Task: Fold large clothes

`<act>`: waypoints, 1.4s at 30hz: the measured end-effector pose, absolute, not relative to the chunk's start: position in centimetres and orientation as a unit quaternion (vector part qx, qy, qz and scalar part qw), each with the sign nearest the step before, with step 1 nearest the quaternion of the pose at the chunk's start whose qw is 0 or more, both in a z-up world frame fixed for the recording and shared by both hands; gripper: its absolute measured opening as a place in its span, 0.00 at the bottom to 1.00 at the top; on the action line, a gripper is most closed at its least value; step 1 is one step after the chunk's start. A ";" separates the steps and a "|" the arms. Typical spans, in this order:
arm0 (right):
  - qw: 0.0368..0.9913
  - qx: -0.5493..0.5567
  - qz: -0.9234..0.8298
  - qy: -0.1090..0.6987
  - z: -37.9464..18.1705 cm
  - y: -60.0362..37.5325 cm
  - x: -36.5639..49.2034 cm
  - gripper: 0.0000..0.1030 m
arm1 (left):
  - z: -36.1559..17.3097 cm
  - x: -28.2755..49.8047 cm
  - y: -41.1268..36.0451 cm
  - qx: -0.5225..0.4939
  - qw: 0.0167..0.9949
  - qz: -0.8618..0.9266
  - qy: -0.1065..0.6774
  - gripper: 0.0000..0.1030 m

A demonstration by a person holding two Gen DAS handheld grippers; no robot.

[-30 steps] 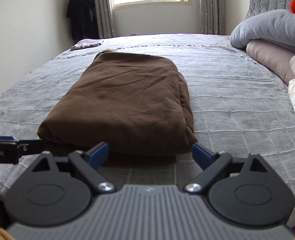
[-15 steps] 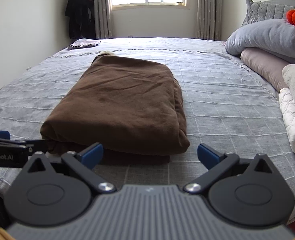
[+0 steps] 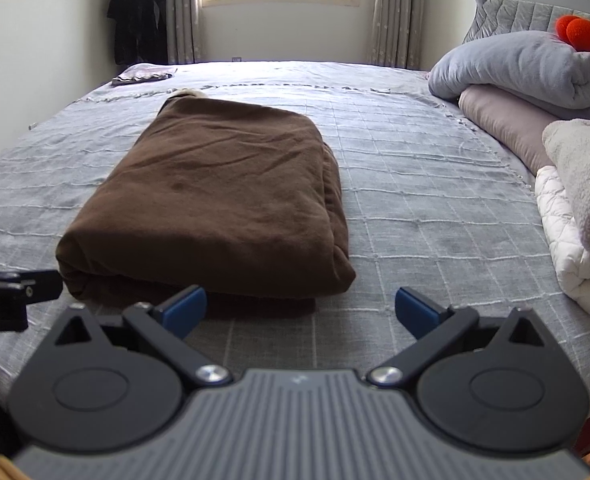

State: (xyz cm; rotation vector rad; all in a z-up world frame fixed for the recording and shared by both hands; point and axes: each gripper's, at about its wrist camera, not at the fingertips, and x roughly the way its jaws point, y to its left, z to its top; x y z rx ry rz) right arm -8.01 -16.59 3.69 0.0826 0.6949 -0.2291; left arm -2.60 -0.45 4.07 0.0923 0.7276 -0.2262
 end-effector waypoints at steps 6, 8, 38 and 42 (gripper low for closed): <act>0.932 0.037 -0.110 0.344 3.5 -16.5 -7.9 1.00 | 3.9 -2.5 -0.7 0.047 0.925 -0.113 0.359 1.00; 0.931 0.037 -0.110 0.345 3.4 -16.6 -7.9 1.00 | 3.8 -2.6 -0.7 0.047 0.925 -0.113 0.359 1.00; 0.929 0.039 -0.110 0.351 3.1 -16.7 -7.8 1.00 | 3.7 -2.7 -1.0 0.047 0.924 -0.115 0.360 1.00; 0.929 0.042 -0.109 0.352 2.9 -16.6 -7.8 1.00 | 3.6 -2.7 -0.9 0.047 0.924 -0.116 0.362 1.00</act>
